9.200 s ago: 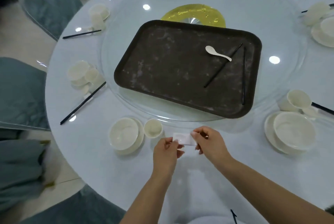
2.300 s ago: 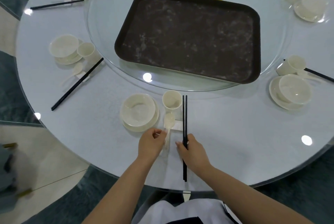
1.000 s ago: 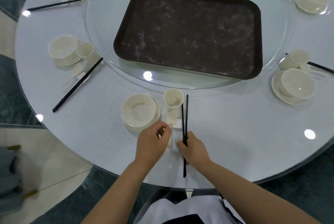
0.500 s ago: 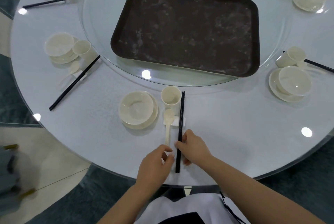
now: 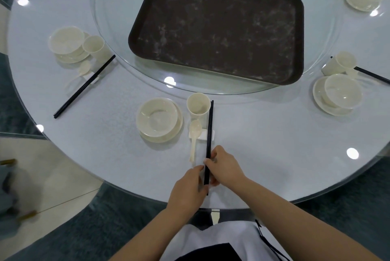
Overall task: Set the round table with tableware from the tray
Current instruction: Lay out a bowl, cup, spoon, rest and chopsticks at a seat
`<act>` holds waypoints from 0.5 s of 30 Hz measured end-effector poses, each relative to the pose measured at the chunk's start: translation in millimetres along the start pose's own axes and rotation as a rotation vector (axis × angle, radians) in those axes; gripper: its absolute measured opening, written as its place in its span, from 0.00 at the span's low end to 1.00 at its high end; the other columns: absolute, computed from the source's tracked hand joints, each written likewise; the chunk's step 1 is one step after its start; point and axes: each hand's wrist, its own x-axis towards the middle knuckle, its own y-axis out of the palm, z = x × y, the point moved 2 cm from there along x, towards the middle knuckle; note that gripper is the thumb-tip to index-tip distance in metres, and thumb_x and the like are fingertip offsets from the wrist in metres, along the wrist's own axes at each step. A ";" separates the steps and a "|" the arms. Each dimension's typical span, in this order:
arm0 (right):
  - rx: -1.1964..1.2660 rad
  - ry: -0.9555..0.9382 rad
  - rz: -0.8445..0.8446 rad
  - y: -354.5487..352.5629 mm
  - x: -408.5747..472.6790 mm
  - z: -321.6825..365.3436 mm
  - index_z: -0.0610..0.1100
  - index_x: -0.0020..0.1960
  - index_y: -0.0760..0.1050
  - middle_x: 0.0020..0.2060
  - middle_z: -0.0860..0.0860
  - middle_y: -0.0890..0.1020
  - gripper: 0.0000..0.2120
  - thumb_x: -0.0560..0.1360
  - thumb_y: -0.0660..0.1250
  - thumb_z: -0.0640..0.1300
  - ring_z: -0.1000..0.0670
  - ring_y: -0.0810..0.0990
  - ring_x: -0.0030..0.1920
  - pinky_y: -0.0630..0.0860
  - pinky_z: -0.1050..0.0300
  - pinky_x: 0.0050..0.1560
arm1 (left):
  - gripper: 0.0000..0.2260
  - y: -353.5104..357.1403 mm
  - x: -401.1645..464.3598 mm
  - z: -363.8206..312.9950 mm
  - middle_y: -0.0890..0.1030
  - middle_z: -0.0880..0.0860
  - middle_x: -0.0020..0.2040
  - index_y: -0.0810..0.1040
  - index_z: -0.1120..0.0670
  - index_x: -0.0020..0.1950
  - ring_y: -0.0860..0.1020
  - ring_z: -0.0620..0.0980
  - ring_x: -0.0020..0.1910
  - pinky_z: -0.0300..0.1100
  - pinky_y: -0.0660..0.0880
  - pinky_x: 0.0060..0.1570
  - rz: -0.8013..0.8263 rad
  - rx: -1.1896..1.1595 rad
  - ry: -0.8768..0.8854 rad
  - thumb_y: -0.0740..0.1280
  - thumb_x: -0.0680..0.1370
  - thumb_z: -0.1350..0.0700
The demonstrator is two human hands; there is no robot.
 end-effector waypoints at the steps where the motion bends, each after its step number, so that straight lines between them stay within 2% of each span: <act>1: -0.001 0.000 0.001 -0.1 -0.5 -0.4 0.46 0.50 0.67 0.39 0.46 0.81 0.08 0.80 0.62 0.50 0.47 0.82 0.38 0.82 0.48 0.45 | 0.20 0.5 -0.1 0.3 0.76 0.46 0.56 0.68 0.47 0.69 0.74 0.41 0.46 0.30 0.68 0.45 0.006 -0.002 0.010 0.67 0.78 0.51; 5: 0.033 0.009 0.006 -1.2 -2.1 -1.3 0.46 0.50 0.67 0.39 0.45 0.81 0.07 0.80 0.61 0.49 0.46 0.83 0.35 0.83 0.48 0.41 | 0.28 1.0 -2.2 3.5 0.72 0.44 0.55 0.63 0.43 0.71 0.73 0.40 0.44 0.28 0.67 0.40 0.093 -0.007 0.052 0.70 0.74 0.51; 9: 0.057 0.005 0.010 -1.7 -2.5 -1.5 0.46 0.49 0.67 0.37 0.45 0.81 0.07 0.80 0.61 0.48 0.46 0.82 0.30 0.82 0.51 0.33 | 0.38 1.1 -4.6 5.2 0.69 0.46 0.56 0.53 0.43 0.76 0.75 0.46 0.48 0.36 0.72 0.46 0.173 0.107 0.108 0.72 0.73 0.52; 13: 0.052 0.014 0.010 -1.2 -1.1 -1.9 0.47 0.48 0.66 0.36 0.46 0.81 0.07 0.81 0.61 0.49 0.49 0.81 0.28 0.81 0.56 0.30 | 0.39 1.3 -4.9 3.7 0.70 0.50 0.59 0.51 0.47 0.77 0.77 0.49 0.50 0.40 0.74 0.49 0.167 0.203 0.144 0.71 0.74 0.55; 15: 0.051 0.021 0.015 -1.2 -0.5 -2.0 0.48 0.47 0.66 0.36 0.46 0.81 0.07 0.81 0.61 0.49 0.49 0.81 0.28 0.82 0.55 0.32 | 0.39 1.4 -4.5 3.3 0.70 0.50 0.59 0.51 0.47 0.78 0.77 0.50 0.51 0.42 0.75 0.51 0.161 0.218 0.138 0.71 0.74 0.54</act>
